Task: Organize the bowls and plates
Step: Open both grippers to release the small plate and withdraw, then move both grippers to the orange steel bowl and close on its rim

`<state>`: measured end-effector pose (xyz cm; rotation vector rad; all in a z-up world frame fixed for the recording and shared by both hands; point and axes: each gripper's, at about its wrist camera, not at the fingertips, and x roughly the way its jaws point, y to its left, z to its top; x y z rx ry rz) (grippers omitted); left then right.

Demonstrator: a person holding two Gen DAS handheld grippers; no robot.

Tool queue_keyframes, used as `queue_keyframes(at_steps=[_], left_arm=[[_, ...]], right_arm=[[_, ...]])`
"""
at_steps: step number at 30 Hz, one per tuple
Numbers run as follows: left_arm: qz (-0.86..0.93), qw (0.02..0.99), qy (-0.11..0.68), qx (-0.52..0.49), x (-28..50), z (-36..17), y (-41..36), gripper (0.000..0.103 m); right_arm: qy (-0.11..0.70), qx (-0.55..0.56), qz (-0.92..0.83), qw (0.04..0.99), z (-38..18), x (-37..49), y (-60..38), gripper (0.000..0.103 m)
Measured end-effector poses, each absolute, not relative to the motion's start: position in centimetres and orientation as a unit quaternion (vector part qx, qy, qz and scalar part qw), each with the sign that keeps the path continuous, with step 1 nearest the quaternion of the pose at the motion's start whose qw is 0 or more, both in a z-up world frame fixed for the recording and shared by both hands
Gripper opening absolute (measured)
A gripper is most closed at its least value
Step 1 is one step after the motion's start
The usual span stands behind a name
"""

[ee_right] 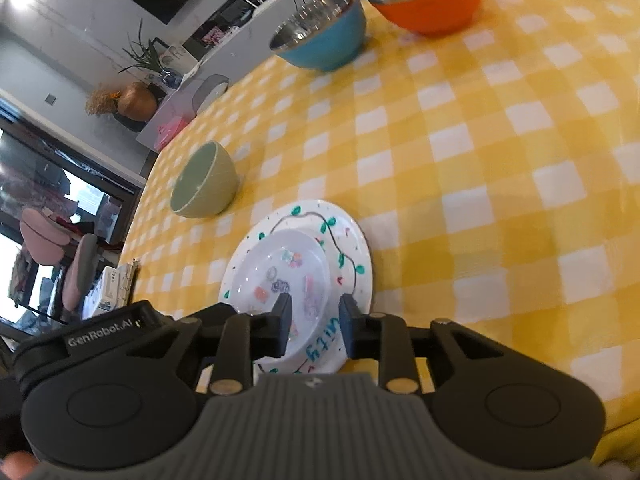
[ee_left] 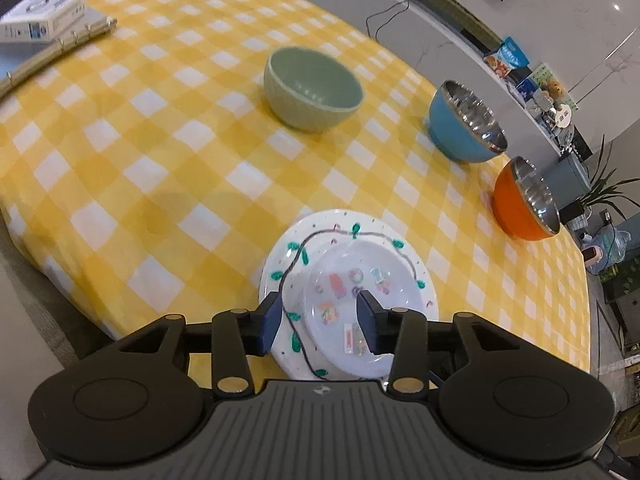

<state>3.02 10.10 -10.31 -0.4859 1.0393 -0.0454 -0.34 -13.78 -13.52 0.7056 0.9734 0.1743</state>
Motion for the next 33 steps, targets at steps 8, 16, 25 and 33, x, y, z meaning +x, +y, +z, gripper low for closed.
queue_keyframes(at_steps=[8, 16, 25, 33], left_arm=[[-0.052, 0.871, 0.450, -0.192, 3.3, -6.9, 8.6, 0.055], [-0.115, 0.886, 0.425, -0.145, 5.3, -3.8, 4.4, 0.059], [-0.138, 0.904, 0.393, -0.101, 7.9, -2.6, -0.6, 0.059], [-0.162, 0.899, 0.400, -0.081, 11.0, -3.6, -5.2, 0.059]], right_arm=[[0.424, 0.289, 0.065, 0.856, -11.3, -0.4, -14.6, 0.036], [0.411, 0.263, 0.029, 0.872, -8.6, 1.5, -17.3, 0.046], [0.377, 0.203, -0.049, 0.902, -6.5, 4.8, -22.3, 0.050], [0.357, 0.233, -0.093, 0.900, -7.0, 8.0, -26.4, 0.051]])
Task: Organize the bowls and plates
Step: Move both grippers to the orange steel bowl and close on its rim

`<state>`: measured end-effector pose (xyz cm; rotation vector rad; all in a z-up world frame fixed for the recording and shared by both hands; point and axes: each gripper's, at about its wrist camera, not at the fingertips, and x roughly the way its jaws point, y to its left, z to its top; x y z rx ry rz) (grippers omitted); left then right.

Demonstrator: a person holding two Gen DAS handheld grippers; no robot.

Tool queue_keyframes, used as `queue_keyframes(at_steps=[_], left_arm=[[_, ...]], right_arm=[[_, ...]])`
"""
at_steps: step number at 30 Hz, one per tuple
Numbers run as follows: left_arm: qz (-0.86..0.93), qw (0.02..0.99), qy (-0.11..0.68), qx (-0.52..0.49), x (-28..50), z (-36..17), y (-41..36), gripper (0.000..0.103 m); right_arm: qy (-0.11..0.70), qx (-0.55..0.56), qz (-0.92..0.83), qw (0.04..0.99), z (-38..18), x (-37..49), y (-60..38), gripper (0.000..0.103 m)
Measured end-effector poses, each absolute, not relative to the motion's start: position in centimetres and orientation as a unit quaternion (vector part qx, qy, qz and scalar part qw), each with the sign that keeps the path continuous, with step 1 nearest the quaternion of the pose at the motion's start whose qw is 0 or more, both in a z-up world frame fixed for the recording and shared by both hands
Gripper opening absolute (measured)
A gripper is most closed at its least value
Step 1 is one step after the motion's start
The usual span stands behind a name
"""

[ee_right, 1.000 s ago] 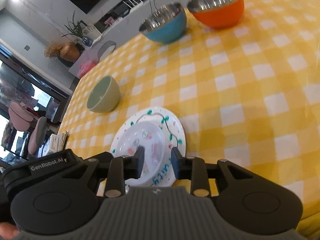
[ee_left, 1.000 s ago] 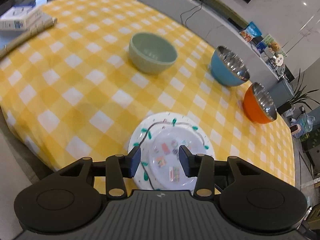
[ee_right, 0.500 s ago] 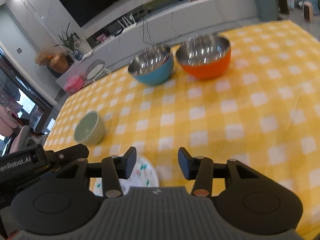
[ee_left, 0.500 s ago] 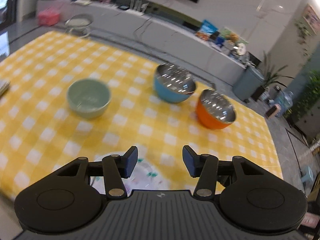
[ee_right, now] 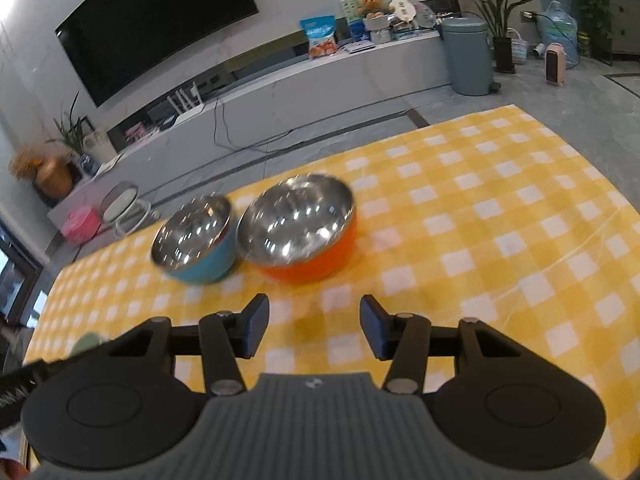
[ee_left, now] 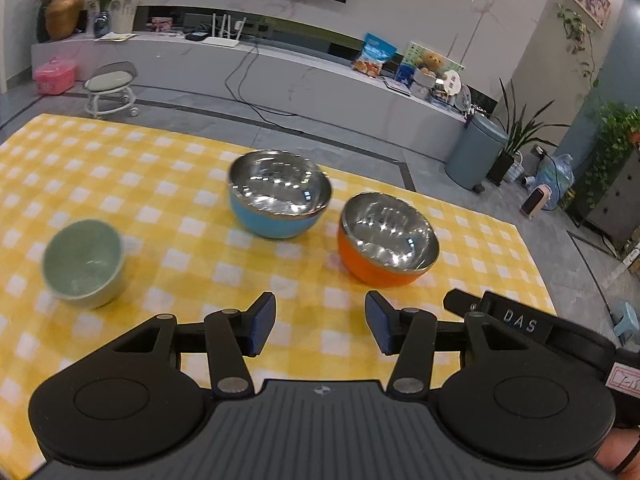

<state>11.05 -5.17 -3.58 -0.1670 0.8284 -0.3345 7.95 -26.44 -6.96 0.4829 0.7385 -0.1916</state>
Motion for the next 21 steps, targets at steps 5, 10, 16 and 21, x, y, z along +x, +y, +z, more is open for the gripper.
queue_keyframes(at_steps=[5, 10, 16, 21], left_arm=[[-0.167, 0.898, 0.399, -0.083, 12.9, -4.4, -7.0, 0.070], [-0.186, 0.890, 0.403, -0.106, 15.0, -5.8, -8.5, 0.070], [-0.168, 0.890, 0.404, -0.124, 17.7, -7.7, -9.8, 0.070], [-0.155, 0.892, 0.408, -0.118, 19.8, -8.7, -10.6, 0.069]], right_arm=[[0.333, 0.220, -0.118, 0.909, -7.2, 9.9, -27.9, 0.052], [0.340, 0.267, -0.124, 0.893, -9.1, 11.8, -30.2, 0.052], [0.335, 0.302, -0.102, 0.887, -10.6, 13.6, -30.9, 0.052], [0.331, 0.298, -0.106, 0.889, -11.1, 15.2, -30.5, 0.051]])
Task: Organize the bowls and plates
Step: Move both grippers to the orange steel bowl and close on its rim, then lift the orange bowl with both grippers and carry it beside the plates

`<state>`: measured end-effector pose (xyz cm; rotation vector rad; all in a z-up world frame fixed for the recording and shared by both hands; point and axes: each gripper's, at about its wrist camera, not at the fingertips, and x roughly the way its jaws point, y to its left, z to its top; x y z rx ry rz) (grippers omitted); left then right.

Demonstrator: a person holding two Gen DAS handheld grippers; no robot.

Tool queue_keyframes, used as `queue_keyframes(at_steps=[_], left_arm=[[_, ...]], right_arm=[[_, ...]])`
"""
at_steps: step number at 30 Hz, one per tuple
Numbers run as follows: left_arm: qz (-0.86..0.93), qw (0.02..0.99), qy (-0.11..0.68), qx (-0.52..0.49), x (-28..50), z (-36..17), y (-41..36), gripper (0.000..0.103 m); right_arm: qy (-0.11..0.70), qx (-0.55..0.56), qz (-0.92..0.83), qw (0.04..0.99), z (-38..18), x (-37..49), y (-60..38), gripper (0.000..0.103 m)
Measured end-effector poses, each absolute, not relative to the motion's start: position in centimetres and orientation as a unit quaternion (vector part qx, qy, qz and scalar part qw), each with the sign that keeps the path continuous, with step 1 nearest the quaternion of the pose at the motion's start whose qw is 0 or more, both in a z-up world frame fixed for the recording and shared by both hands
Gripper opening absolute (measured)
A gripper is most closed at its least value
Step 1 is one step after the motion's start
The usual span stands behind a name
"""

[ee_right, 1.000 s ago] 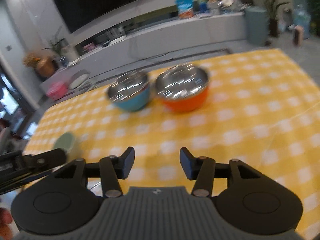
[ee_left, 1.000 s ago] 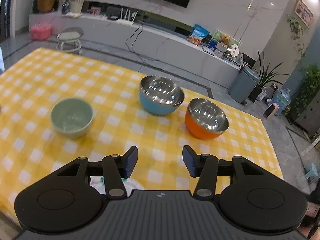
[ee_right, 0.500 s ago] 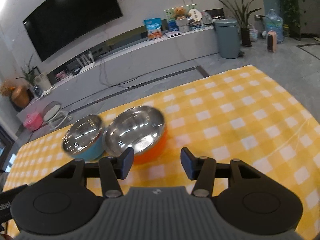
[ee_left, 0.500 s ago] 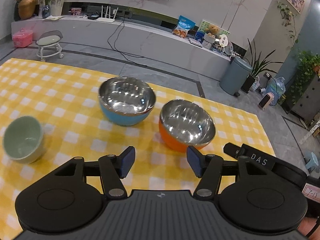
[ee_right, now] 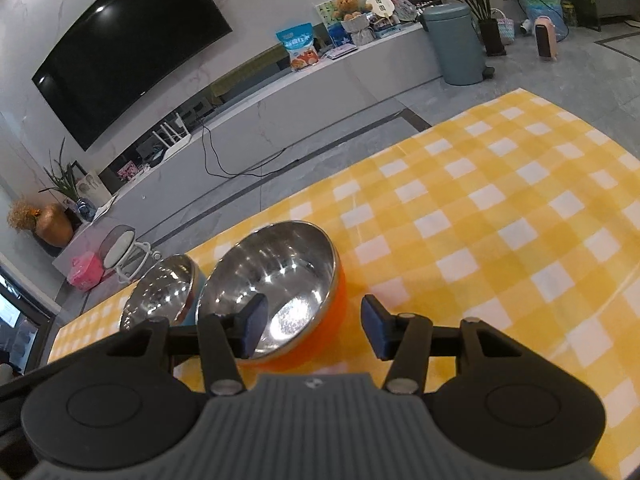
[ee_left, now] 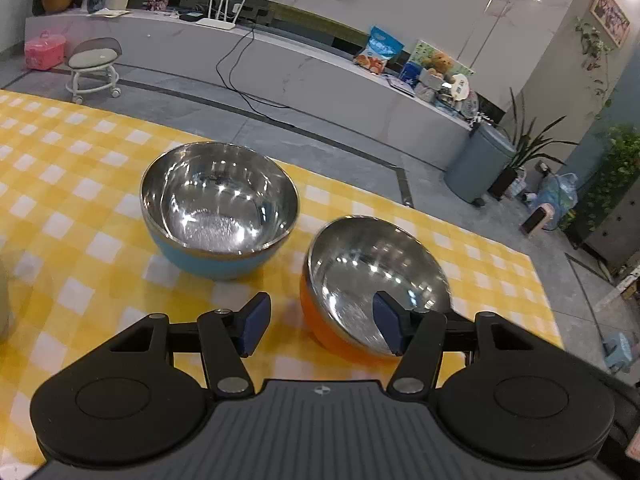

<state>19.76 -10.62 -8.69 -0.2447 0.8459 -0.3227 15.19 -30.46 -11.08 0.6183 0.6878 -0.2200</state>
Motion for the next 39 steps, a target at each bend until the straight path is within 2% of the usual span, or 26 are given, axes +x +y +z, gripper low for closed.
queue_keyframes(at_steps=[6, 8, 12, 15, 18, 20, 21, 23, 25, 27, 28, 29, 39], left_arm=[[-0.135, 0.889, 0.422, -0.114, 20.9, -10.5, -11.4, 0.066], [-0.131, 0.890, 0.425, -0.101, 21.1, -10.8, -11.7, 0.057], [-0.135, 0.892, 0.421, -0.096, 21.0, -11.1, -11.9, 0.052], [-0.143, 0.891, 0.422, -0.084, 20.6, -11.0, -12.2, 0.041], [-0.147, 0.892, 0.422, -0.068, 20.1, -11.1, -12.5, 0.036], [-0.146, 0.892, 0.423, -0.063, 19.9, -11.2, -12.6, 0.034], [-0.144, 0.892, 0.423, -0.062, 19.8, -11.2, -12.6, 0.034], [-0.139, 0.893, 0.423, -0.061, 20.0, -11.2, -12.6, 0.034], [-0.133, 0.897, 0.419, -0.057, 20.2, -11.1, -12.5, 0.032], [-0.133, 0.897, 0.418, -0.055, 20.3, -10.9, -12.5, 0.021], [-0.137, 0.896, 0.419, -0.054, 20.2, -10.7, -12.4, 0.009], [-0.139, 0.896, 0.419, -0.052, 20.2, -10.6, -12.4, 0.005], [-0.129, 0.896, 0.424, -0.034, 18.6, -8.0, -11.7, 0.005]], right_arm=[[0.357, 0.301, -0.119, 0.876, -12.9, 16.3, -31.0, 0.051], [0.357, 0.308, -0.117, 0.874, -13.3, 16.4, -31.2, 0.051], [0.358, 0.309, -0.113, 0.874, -13.6, 16.4, -31.2, 0.050], [0.362, 0.312, -0.113, 0.871, -14.0, 16.4, -31.3, 0.050], [0.373, 0.314, -0.114, 0.866, -14.3, 16.6, -31.5, 0.040], [0.378, 0.316, -0.115, 0.863, -14.4, 16.5, -31.4, 0.026], [0.379, 0.316, -0.114, 0.862, -14.4, 16.4, -31.4, 0.023], [0.380, 0.314, -0.105, 0.864, -14.4, 16.4, -31.2, 0.010], [0.381, 0.310, -0.103, 0.865, -14.3, 16.3, -30.9, 0.010], [0.381, 0.311, -0.102, 0.865, -14.3, 16.2, -30.9, 0.009], [0.380, 0.313, -0.100, 0.865, -14.2, 16.2, -31.0, 0.009], [0.380, 0.316, -0.099, 0.864, -14.2, 16.2, -31.1, 0.008], [0.391, 0.320, -0.091, 0.858, -12.5, 15.6, -30.7, 0.006]])
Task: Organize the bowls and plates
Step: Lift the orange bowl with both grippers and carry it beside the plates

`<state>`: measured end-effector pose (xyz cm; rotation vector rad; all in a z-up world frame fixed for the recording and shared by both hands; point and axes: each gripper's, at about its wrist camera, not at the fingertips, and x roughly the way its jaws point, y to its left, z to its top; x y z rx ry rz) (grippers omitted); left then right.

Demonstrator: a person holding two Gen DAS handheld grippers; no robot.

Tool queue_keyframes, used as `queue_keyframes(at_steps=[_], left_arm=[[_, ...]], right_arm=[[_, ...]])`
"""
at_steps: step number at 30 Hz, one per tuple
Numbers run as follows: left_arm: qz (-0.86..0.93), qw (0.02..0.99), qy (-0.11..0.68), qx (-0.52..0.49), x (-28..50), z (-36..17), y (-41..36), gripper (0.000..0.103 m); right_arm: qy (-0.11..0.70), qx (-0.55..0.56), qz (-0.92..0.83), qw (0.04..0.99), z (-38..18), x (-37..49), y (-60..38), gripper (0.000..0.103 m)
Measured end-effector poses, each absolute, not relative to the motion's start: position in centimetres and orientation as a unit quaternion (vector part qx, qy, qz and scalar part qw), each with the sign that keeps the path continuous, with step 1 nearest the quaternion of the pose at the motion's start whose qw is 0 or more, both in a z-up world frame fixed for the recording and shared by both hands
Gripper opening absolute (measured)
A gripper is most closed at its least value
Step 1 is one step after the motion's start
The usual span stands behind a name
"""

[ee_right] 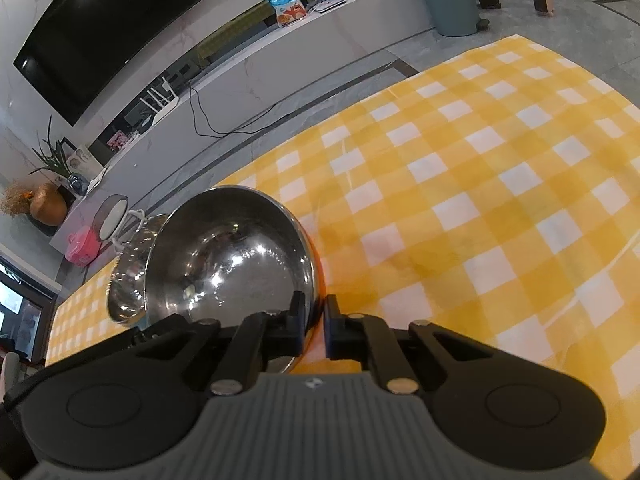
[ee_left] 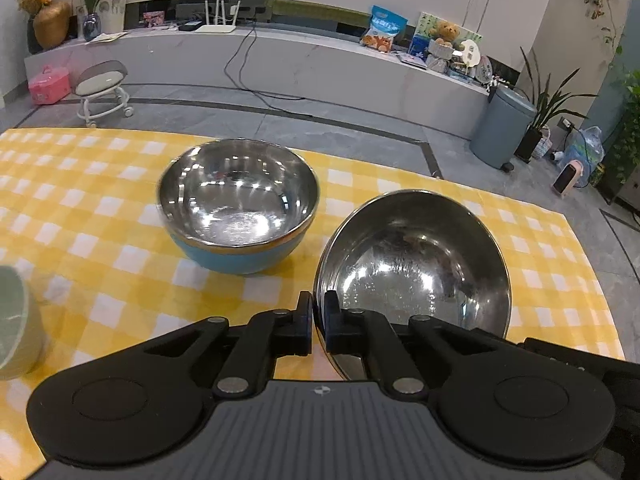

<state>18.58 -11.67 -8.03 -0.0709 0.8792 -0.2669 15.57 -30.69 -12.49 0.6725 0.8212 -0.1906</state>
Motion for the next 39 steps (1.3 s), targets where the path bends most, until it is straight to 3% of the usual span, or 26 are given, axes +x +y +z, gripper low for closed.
queue_keyframes(at_steps=[22, 39], left_arm=[[-0.128, 0.866, 0.476, -0.078, 9.0, -3.6, -6.3, 0.009], [-0.143, 0.791, 0.576, -0.153, 4.3, -8.4, -3.4, 0.012]], right_arm=[[0.383, 0.248, -0.014, 0.890, -5.1, 5.8, -27.2, 0.007], [0.416, 0.260, -0.026, 0.871, -8.5, -1.3, -26.8, 0.006]])
